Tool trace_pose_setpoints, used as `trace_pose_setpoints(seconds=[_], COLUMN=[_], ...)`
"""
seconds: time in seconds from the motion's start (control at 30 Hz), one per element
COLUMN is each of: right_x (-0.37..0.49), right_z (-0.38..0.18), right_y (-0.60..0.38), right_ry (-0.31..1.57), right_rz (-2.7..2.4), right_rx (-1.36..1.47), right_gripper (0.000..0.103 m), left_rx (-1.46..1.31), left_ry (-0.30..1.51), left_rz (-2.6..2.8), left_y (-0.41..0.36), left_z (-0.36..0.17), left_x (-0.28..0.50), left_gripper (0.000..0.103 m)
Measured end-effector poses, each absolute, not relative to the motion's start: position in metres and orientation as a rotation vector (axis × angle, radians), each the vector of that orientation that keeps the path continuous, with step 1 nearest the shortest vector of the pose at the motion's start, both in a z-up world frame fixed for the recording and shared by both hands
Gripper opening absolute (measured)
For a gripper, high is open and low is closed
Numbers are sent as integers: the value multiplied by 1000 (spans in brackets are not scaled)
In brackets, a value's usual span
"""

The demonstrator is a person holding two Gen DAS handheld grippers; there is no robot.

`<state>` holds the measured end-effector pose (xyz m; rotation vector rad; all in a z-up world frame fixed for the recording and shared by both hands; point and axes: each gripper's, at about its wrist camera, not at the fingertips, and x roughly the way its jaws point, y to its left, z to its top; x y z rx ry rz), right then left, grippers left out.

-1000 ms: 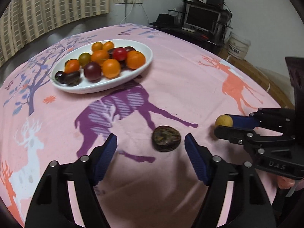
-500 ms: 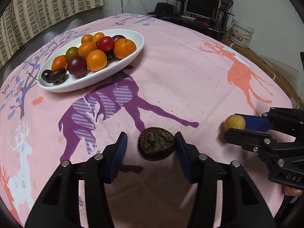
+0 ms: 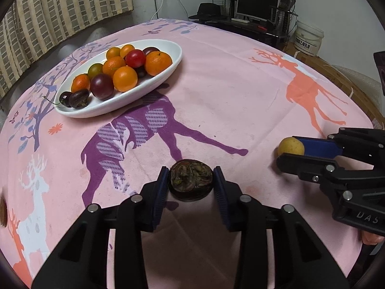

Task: Organize fruits
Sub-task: 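Carry both fruits onto the white plate and open both tools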

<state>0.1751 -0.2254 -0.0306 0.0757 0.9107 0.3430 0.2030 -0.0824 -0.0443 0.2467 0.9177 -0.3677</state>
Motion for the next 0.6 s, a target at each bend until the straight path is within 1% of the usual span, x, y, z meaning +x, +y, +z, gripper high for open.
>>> trace_pose_setpoints(seconds=[0.17, 0.3, 0.47, 0.6], right_x=[186, 205, 253, 311], right_z=[-21, -6, 22, 36], right_y=[-213, -198, -185, -176], right_ry=[905, 886, 816, 781], right_rz=[365, 396, 423, 399], right_rx=[56, 30, 72, 112], right_gripper=[28, 28, 28, 28], left_rx=[217, 168, 71, 12], left_ry=[903, 882, 814, 776], left_rz=[-363, -365, -310, -240], left_y=[-67, -42, -3, 14], left_z=[-33, -13, 23, 38], left_x=[204, 214, 256, 304], left_gripper=[37, 37, 37, 37])
